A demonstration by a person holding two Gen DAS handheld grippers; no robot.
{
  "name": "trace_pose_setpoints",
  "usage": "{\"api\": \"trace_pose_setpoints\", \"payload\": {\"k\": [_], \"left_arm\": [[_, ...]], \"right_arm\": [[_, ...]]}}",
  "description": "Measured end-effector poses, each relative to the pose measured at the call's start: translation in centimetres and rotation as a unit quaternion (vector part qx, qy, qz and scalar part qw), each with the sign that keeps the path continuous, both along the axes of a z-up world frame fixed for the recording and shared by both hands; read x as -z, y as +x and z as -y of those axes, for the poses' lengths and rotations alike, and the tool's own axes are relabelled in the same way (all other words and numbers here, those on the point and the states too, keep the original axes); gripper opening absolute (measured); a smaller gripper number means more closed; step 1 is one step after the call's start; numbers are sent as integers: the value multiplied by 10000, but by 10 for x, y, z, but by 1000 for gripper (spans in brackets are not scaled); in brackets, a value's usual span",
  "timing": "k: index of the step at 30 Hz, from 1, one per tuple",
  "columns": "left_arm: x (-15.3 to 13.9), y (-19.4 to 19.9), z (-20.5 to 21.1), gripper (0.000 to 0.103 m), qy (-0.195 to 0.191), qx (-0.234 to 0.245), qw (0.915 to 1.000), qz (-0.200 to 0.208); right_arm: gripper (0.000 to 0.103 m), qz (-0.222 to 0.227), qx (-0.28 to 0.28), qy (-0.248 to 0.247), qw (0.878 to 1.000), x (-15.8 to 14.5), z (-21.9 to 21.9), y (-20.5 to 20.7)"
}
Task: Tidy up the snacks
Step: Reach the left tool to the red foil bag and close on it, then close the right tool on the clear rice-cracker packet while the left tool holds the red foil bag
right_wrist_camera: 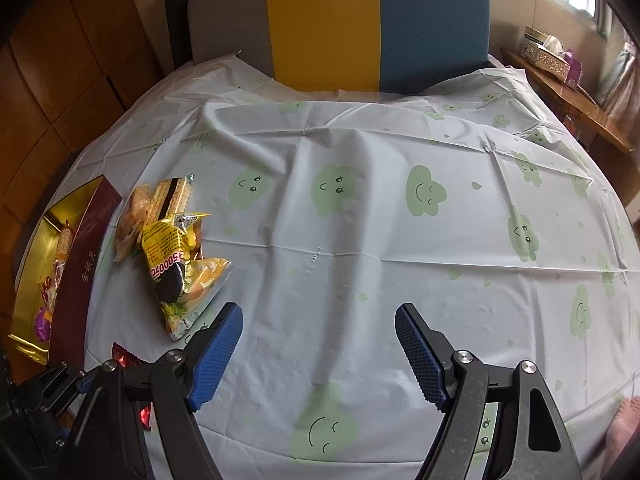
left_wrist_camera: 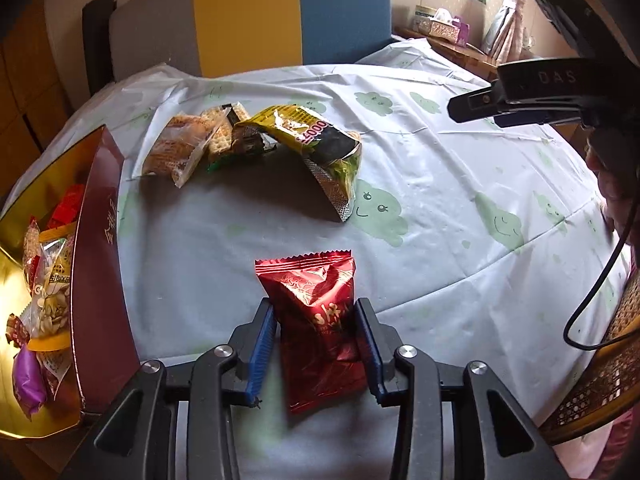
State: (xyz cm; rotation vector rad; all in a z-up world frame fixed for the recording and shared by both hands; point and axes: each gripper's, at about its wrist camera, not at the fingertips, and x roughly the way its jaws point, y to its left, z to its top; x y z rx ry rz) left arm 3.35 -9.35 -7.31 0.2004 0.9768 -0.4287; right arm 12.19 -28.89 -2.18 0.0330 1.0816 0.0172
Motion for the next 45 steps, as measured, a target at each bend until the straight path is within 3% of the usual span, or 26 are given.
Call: {"api": "trace_pose_setpoints", "payload": {"k": [5,25,36,45], "left_arm": [[2,-7,-2,40,-76,-1,9998,176],[3,-7,-5,41,-223,-52,9995,211],[3,-9,-5,41,-230,-47,9994,245],[2,-9,-5,41,-241,-39,9994,262]], "right_arm": [[79,-128,-1,-107,9999,7,-1,1],[79,-638,-169,-412,9970,29,-8,3],[79,-628,-307,-380,9968,30,-13,1],[79,-345,-619,-92,9974,20,-30,-5]]}}
